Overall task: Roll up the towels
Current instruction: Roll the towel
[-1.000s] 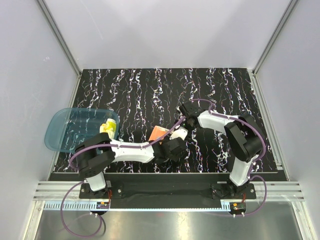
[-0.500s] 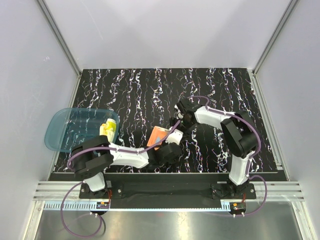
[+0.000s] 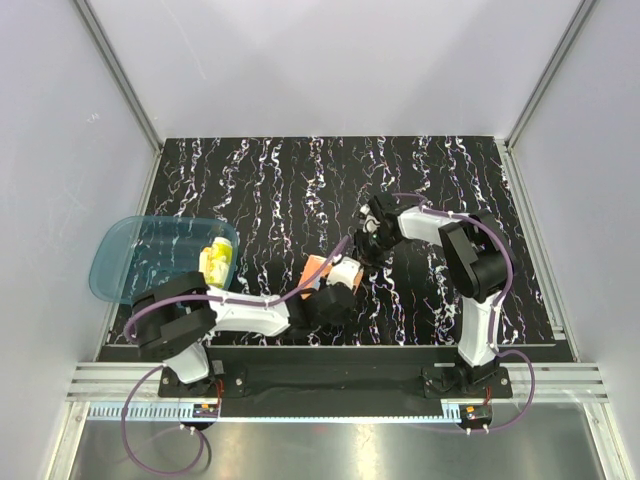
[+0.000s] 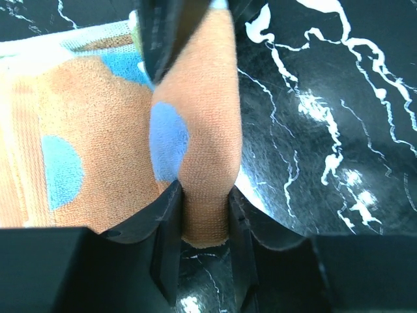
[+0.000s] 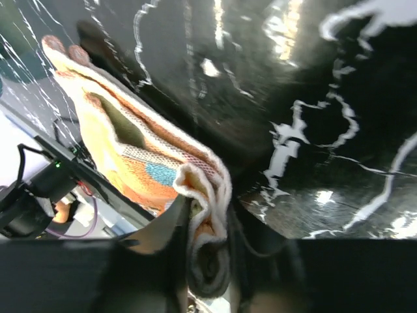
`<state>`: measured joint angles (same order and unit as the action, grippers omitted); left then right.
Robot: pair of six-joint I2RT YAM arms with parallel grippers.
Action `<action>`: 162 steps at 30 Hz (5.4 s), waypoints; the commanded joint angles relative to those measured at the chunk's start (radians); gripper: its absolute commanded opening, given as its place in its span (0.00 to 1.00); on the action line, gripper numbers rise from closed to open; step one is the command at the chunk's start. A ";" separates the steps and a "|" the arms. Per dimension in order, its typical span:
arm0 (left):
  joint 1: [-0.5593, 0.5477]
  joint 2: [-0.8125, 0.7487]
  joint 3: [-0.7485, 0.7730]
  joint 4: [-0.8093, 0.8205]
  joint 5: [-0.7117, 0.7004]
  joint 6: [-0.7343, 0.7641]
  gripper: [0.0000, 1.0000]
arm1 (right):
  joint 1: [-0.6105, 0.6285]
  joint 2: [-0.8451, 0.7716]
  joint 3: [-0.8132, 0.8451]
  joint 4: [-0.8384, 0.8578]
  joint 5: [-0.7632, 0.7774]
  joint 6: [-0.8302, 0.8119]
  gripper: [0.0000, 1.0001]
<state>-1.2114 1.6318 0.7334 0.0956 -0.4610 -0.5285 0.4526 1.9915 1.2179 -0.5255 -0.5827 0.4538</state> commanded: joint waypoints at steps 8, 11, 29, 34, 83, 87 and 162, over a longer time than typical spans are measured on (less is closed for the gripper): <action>0.082 -0.144 -0.091 -0.042 0.269 -0.048 0.30 | -0.080 -0.008 -0.074 0.042 0.080 -0.066 0.25; 0.084 -0.182 -0.094 -0.051 0.294 -0.042 0.30 | -0.107 0.000 -0.072 0.036 0.080 -0.078 0.34; 0.231 -0.289 -0.252 0.182 0.593 -0.316 0.24 | -0.221 -0.105 -0.050 0.012 0.093 -0.070 0.71; 0.289 -0.374 -0.380 0.271 0.601 -0.508 0.23 | -0.223 -0.187 -0.086 0.013 0.083 -0.055 0.71; 0.400 -0.265 -0.769 0.616 0.584 -1.010 0.00 | 0.205 -0.117 -0.531 1.165 -0.220 0.393 0.69; 0.401 -0.273 -0.773 0.621 0.584 -1.012 0.00 | 0.201 -0.096 -0.561 1.243 -0.262 0.428 0.68; -0.134 0.214 0.294 -0.439 -0.314 -0.378 0.63 | 0.204 -0.261 -0.187 -0.056 0.449 0.126 0.25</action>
<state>-1.3479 1.8072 1.0294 -0.2886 -0.7368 -0.8402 0.6552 1.7245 1.0405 -0.4877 -0.1493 0.6205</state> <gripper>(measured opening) 0.635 0.254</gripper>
